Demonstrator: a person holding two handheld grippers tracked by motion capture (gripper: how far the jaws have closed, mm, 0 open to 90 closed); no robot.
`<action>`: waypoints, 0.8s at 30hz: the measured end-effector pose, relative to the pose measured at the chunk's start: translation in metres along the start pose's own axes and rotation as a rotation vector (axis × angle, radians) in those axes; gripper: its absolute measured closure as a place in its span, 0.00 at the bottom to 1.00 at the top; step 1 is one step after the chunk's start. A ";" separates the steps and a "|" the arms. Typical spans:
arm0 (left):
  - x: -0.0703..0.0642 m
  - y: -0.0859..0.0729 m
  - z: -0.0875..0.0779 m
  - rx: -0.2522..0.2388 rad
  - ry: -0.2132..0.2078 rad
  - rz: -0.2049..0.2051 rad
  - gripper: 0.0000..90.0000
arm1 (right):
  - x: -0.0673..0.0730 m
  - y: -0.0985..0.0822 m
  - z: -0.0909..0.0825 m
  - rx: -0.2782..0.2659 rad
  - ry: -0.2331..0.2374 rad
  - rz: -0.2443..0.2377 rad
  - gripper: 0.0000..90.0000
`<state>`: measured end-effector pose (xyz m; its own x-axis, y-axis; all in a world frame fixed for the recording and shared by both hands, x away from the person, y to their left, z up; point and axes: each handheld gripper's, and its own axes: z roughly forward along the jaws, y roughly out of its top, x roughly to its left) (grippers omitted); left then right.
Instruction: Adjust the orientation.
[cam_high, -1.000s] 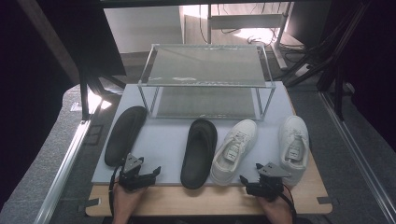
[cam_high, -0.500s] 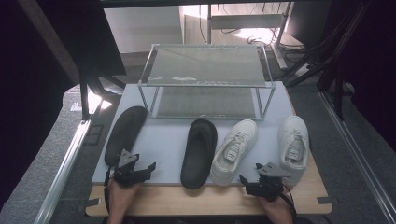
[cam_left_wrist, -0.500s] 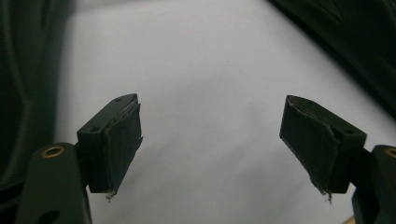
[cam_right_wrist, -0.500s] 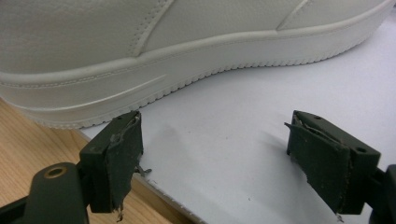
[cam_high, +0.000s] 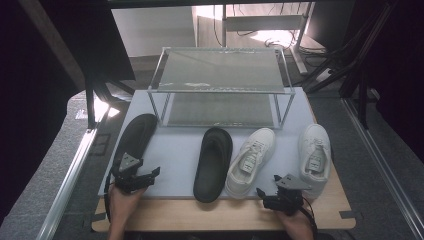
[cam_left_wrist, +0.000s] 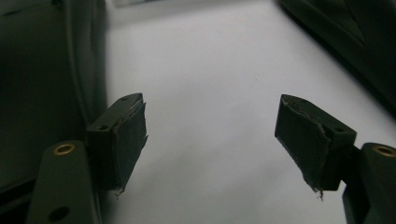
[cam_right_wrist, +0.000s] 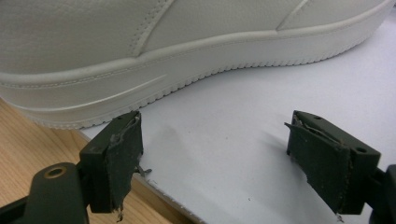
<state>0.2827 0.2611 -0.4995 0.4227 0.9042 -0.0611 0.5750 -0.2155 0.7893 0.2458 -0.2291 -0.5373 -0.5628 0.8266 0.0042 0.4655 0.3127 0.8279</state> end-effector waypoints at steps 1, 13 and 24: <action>0.000 0.000 0.000 0.000 0.000 0.000 0.28 | 0.000 0.000 0.000 0.000 0.000 0.000 0.21; 0.029 0.014 0.002 0.000 0.040 -0.043 0.33 | 0.000 0.000 0.000 0.000 0.001 0.000 0.20; 0.049 0.025 0.011 0.010 0.052 -0.058 0.47 | 0.000 0.000 0.000 0.000 0.002 -0.001 0.20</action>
<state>0.3254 0.2957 -0.4899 0.3519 0.9331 -0.0742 0.6043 -0.1660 0.7793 0.2460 -0.2291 -0.5373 -0.5646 0.8254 0.0050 0.4653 0.3132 0.8279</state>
